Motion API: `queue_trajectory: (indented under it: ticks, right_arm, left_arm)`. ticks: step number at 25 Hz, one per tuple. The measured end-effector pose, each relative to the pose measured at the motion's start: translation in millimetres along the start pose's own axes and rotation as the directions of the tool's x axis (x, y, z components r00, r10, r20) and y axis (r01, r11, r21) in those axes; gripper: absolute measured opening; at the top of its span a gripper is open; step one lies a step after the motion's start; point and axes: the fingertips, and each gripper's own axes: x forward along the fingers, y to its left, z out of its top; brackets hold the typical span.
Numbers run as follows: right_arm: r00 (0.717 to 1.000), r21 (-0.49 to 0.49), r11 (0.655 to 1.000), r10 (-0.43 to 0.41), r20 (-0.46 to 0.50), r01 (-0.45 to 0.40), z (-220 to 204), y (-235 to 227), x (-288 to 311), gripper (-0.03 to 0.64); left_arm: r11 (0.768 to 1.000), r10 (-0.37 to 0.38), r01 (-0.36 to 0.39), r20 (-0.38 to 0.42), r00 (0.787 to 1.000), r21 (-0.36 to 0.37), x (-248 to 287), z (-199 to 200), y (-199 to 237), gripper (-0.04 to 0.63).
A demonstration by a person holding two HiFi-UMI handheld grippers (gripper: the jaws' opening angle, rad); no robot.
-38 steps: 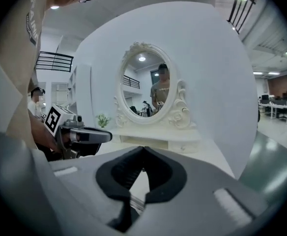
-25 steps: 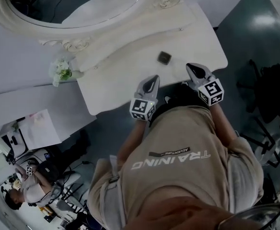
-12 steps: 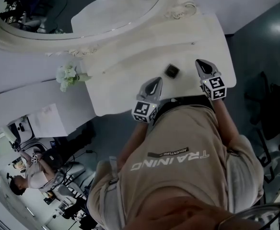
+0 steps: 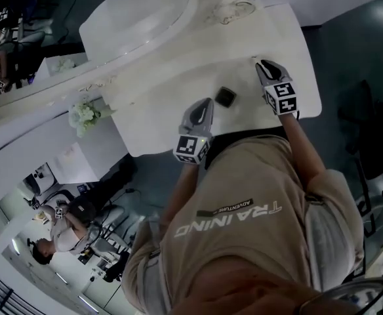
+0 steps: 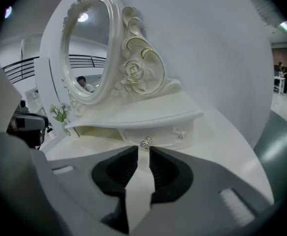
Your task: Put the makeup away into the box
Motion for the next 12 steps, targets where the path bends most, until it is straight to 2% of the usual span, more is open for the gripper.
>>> queue_trajectory:
  ticks: [5,12]
  right_arm:
    - [1.0,0.007,1.0,0.024,-0.019,-0.024,9.1,-2.6,18.5,0.095]
    - [0.997,0.004,1.0,-0.02,-0.068,0.021,19.5,-1.0,27.8,0.107]
  left_arm:
    - [0.999,0.017,-0.017,-0.003,1.0,-0.043,10.2,1.8,8.9,-0.002]
    - [0.997,-0.018,0.019,0.011,1.0,-0.081,11.6,9.3,18.9,-0.002]
